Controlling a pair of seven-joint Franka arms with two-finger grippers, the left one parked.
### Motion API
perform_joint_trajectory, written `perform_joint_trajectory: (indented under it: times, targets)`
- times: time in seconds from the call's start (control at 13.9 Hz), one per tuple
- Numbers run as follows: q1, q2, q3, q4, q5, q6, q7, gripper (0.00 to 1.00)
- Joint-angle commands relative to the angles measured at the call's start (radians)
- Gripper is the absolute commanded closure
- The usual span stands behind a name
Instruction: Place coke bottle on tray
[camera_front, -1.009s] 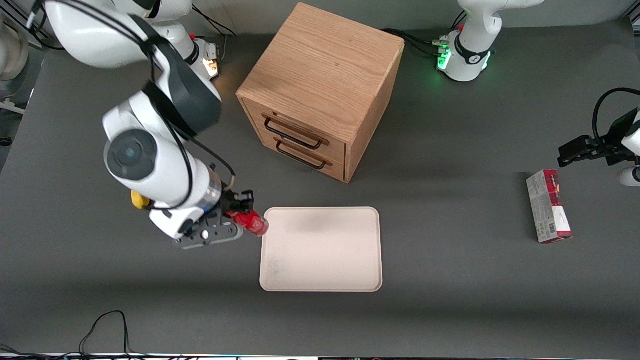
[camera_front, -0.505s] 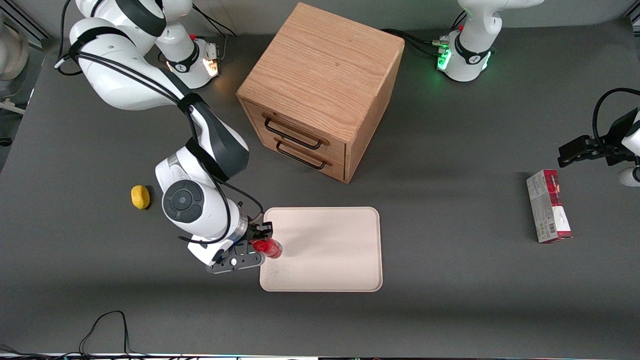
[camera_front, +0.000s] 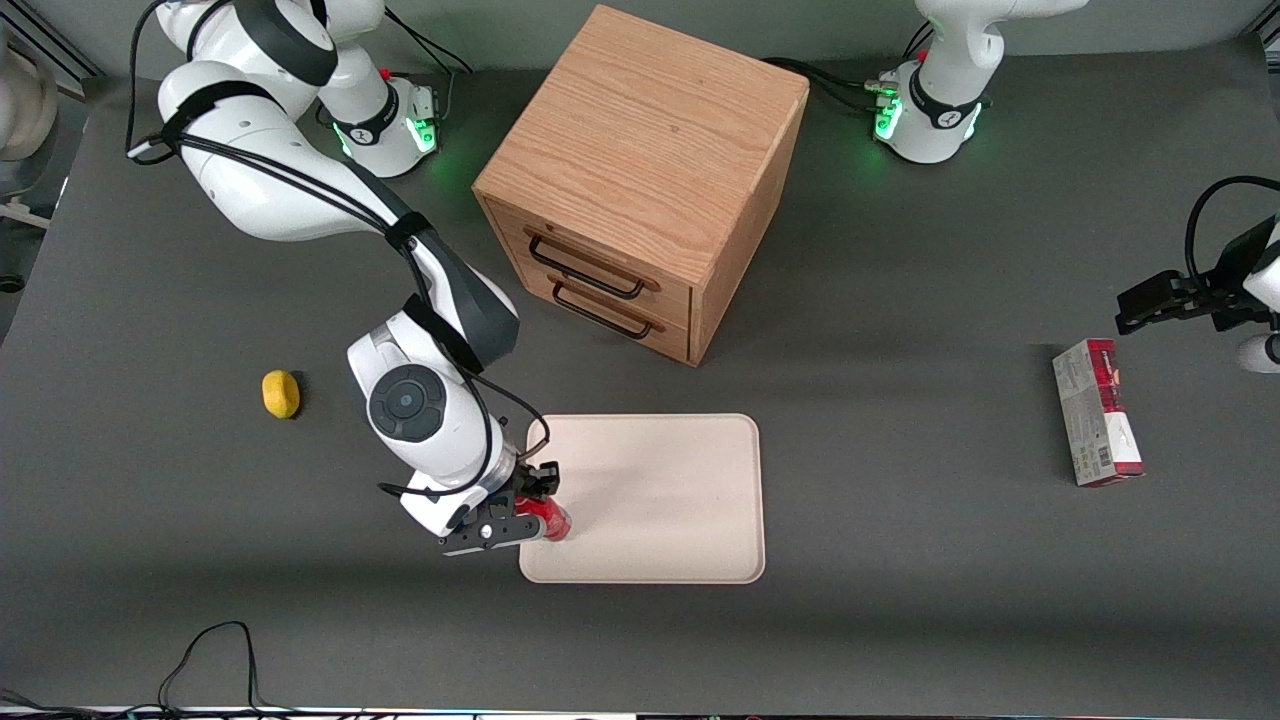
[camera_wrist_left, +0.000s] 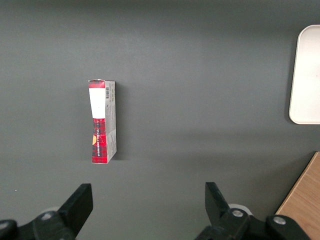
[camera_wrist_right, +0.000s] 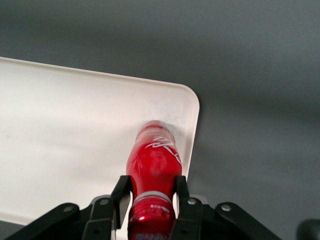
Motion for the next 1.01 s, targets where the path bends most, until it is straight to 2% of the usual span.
perform_joint_trajectory:
  times: [0.0,0.07,0.14,0.22,0.29,0.43,0.72,0.79,0.86,0.94]
  targets:
    - [0.0,0.006,0.009,0.004,-0.042,0.015,0.036,1.0]
    - [-0.002,0.009,0.009,-0.005,-0.057,0.02,0.042,1.0]
    - [-0.002,0.009,0.009,-0.01,-0.063,0.04,0.054,0.92]
    - [-0.002,0.008,0.009,-0.011,-0.065,0.047,0.063,0.62]
    - [-0.002,0.008,0.008,-0.013,-0.078,0.049,0.073,0.01]
    - [-0.002,0.008,0.009,-0.011,-0.127,0.052,0.138,0.0]
    - [0.0,-0.068,0.009,-0.025,-0.117,0.005,0.129,0.0]
    - [-0.002,-0.114,0.006,-0.057,-0.1,-0.04,0.128,0.0]
    - [-0.002,-0.171,-0.03,-0.089,-0.045,-0.082,0.122,0.0]
    - [0.0,-0.243,-0.093,-0.126,0.057,-0.113,0.097,0.0]
